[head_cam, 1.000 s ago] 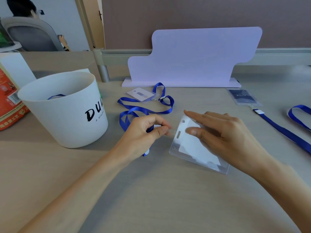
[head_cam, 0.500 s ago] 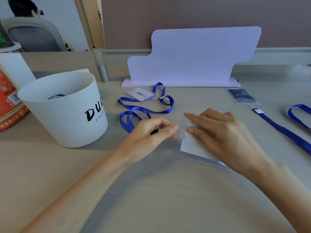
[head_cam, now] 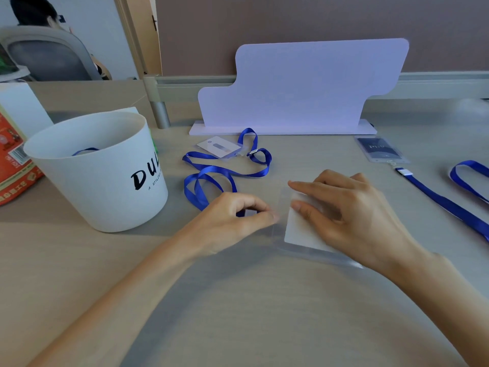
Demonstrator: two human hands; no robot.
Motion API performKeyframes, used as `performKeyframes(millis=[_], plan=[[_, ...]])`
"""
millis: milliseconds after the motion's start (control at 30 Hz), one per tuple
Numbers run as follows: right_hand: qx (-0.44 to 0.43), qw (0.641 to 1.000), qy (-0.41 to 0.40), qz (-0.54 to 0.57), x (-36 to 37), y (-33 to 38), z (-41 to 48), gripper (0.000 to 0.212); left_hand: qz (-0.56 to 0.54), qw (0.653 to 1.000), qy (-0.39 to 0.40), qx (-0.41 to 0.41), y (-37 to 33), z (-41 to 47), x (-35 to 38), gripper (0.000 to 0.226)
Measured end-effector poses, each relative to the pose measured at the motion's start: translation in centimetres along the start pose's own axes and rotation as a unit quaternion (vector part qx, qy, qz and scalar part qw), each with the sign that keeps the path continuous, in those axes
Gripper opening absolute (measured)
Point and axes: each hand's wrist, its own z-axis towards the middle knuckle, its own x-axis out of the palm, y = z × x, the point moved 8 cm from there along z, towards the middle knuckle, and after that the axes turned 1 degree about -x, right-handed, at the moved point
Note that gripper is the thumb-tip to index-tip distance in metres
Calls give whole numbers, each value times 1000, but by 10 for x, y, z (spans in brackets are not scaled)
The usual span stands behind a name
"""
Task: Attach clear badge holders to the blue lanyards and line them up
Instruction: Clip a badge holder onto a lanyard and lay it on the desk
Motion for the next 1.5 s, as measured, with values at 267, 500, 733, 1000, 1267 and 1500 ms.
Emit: performKeyframes(millis=[267, 500, 733, 1000, 1267, 1500], plan=[[4, 998, 56, -23, 11, -4, -3, 36, 82, 995, 58, -9, 12, 2, 3, 26], [1, 995, 96, -22, 23, -7, -6, 43, 114, 993, 42, 0, 12, 2, 5, 16], [-13, 992, 95, 86, 31, 6, -6, 36, 100, 995, 23, 13, 9, 2, 4, 14], [14, 986, 117, 120, 33, 7, -6, 35, 98, 994, 29, 39, 4, 1, 4, 12], [17, 973, 211, 91, 43, 11, -11, 29, 98, 994, 28, 45, 11, 4, 5, 8], [54, 965, 222, 125, 48, 12, -11, 8, 111, 992, 16, 50, 9, 3, 5, 8]])
